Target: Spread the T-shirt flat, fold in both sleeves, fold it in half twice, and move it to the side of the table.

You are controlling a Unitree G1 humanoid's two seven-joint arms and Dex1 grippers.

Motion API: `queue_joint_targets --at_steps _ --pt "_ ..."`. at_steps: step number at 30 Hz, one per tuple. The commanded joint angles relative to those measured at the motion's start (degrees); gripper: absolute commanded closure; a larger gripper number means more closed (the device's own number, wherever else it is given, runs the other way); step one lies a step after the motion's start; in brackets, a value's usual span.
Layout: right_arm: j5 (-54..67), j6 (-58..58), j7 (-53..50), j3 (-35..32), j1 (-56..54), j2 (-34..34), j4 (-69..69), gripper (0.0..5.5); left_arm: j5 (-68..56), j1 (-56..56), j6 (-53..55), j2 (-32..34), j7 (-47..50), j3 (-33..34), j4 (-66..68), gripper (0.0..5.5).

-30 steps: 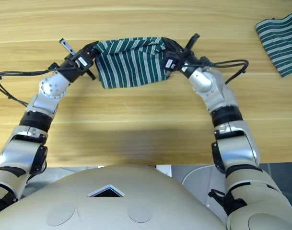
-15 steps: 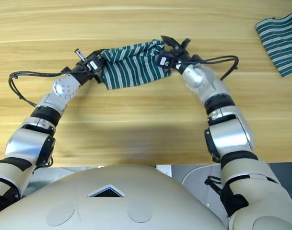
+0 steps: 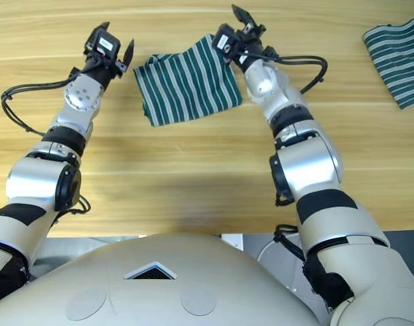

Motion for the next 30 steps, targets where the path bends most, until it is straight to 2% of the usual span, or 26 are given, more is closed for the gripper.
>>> queue_joint_targets --at_steps 1,5,8,12,18,24,30 --pt "0.17 1.27 -1.85 0.09 0.43 0.67 0.94 2.93 -1.19 2.58 -2.18 -0.57 0.54 1.5 0.31 2.02" --pt "0.87 -7.11 -0.7 1.83 4.03 5.48 -3.33 2.93 -9.97 8.77 -10.04 1.08 -1.36 9.09 -6.45 2.02" --pt "4.53 -7.76 3.07 -0.24 4.48 10.4 -2.51 2.93 -16.29 11.55 -11.07 0.4 -1.93 14.35 -9.42 2.02" --pt "11.09 -2.84 9.76 -5.17 3.58 15.31 0.57 2.93 -19.86 14.16 -10.29 -1.28 -2.57 17.04 -10.84 2.02" --pt "22.06 9.54 17.86 -15.66 4.32 17.72 3.14 2.93 -21.65 16.93 -9.37 -1.78 -1.98 19.65 -11.27 2.02" --pt "29.43 27.91 10.04 -25.57 3.99 14.69 4.85 2.93 -22.35 17.68 -8.93 -2.14 -1.87 21.25 -12.48 2.02" --pt "31.85 30.33 -2.79 -31.97 4.44 9.2 4.7 2.93 -22.52 15.63 -8.49 -2.29 -1.92 21.66 -10.29 2.02"
